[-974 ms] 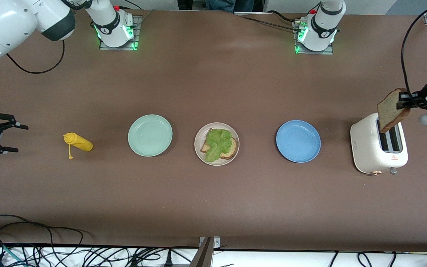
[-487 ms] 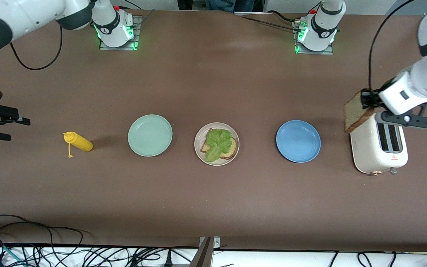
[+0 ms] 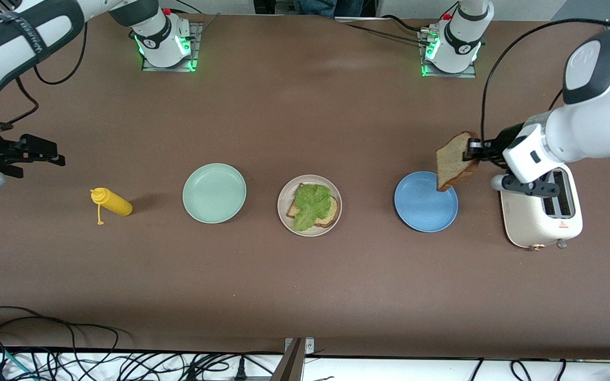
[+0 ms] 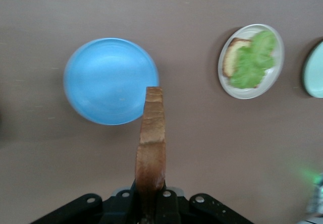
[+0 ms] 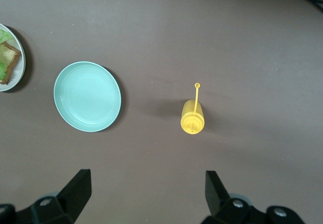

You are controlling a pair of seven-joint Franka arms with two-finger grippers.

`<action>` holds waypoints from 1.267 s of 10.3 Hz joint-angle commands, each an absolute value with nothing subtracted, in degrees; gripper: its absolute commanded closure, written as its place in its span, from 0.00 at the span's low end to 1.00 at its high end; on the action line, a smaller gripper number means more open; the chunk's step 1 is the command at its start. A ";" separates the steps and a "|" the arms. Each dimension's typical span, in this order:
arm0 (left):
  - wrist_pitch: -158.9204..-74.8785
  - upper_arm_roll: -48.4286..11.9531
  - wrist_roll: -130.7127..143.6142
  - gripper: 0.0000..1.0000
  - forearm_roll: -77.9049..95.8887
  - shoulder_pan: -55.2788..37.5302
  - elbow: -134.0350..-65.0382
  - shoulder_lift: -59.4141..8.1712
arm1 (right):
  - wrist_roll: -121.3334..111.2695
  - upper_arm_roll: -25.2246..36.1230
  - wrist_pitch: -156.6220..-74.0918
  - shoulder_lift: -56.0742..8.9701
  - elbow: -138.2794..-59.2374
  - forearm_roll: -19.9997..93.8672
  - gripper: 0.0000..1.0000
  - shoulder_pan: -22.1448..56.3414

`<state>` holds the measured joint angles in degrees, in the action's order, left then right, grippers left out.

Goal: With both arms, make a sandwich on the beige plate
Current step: 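Lift the toast from the toaster and carry it to the beige plate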

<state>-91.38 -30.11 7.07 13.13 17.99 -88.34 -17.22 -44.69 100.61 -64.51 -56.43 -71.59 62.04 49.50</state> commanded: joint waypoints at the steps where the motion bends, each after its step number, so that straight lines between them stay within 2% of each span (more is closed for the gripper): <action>1: -96.20 -30.15 8.96 1.00 20.45 14.95 -85.96 -23.27 | -44.65 101.78 -64.69 -56.78 -72.07 61.44 0.00 49.48; 4: -107.72 -30.15 7.75 1.00 30.55 10.47 -85.87 -31.70 | -43.51 101.16 -65.39 -56.78 -71.72 61.43 0.00 49.22; 6: -112.39 -30.15 7.12 1.00 32.16 6.61 -84.56 -36.89 | -39.75 96.88 -66.00 -53.99 -69.89 60.83 0.00 47.56; 7: -113.19 -30.15 7.03 1.00 34.87 5.03 -82.38 -39.70 | -37.12 91.98 -66.44 -50.75 -68.31 57.08 0.00 46.07; 9: -115.03 -30.15 6.42 1.00 37.53 2.39 -79.99 -43.31 | -31.85 76.81 -70.65 -41.97 -65.32 45.15 0.00 41.60; 11: -123.79 -30.15 -0.75 1.00 40.14 0.44 -79.72 -47.70 | -27.00 62.65 -73.46 -35.28 -64.16 34.85 0.00 36.15; 13: -125.16 -30.06 -12.86 1.00 48.73 0.18 -80.15 -50.26 | -22.52 47.71 -76.97 -28.95 -64.42 23.88 0.00 30.35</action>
